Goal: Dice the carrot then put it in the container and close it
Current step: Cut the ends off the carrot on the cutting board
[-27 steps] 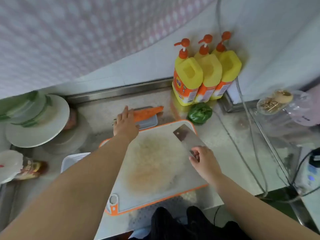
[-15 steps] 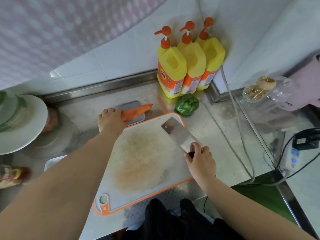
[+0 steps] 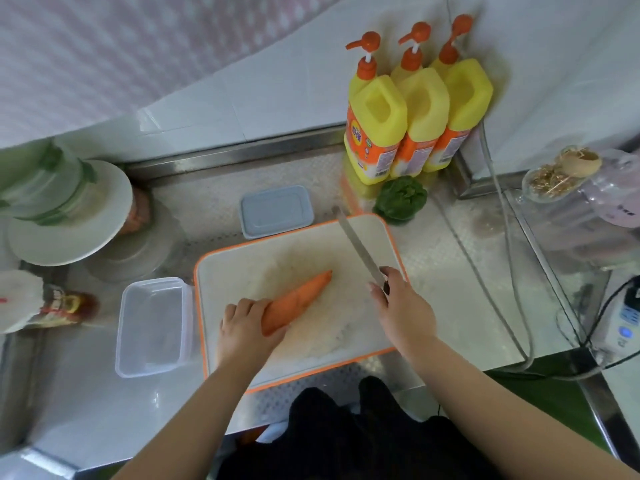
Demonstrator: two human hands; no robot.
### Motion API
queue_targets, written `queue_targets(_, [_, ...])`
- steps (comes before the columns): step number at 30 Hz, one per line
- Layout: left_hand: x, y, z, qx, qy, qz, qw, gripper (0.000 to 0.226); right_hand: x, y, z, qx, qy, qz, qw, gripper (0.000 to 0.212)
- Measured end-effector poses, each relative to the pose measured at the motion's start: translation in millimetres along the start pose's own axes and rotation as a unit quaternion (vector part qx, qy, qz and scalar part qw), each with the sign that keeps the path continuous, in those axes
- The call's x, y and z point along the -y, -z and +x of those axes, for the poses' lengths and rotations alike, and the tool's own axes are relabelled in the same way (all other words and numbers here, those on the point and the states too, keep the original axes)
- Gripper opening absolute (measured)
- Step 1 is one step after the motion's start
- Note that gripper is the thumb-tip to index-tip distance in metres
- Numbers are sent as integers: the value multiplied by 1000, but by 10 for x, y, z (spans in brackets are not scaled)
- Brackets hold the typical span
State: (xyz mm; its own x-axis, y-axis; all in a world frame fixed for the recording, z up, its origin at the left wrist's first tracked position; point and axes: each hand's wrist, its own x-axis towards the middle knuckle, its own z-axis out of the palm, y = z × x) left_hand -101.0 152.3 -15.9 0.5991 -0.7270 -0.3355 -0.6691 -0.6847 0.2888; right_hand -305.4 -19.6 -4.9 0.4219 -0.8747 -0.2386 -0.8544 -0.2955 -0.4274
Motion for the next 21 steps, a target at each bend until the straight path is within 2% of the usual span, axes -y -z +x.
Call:
queue_targets(5, [55, -47, -86, -5, -6, -22, 1000, 60, 195, -45, -41, 58, 37, -73, 995, 26])
queue_targets(14, [47, -89, -77, -3, -7, -38, 999, 58, 313, -105, -138, 107, 76, -72, 989, 23])
queue_targets(21, [37, -108, -77, -1, -2, -40, 999, 58, 403, -106, -128, 122, 73, -84, 986, 11])
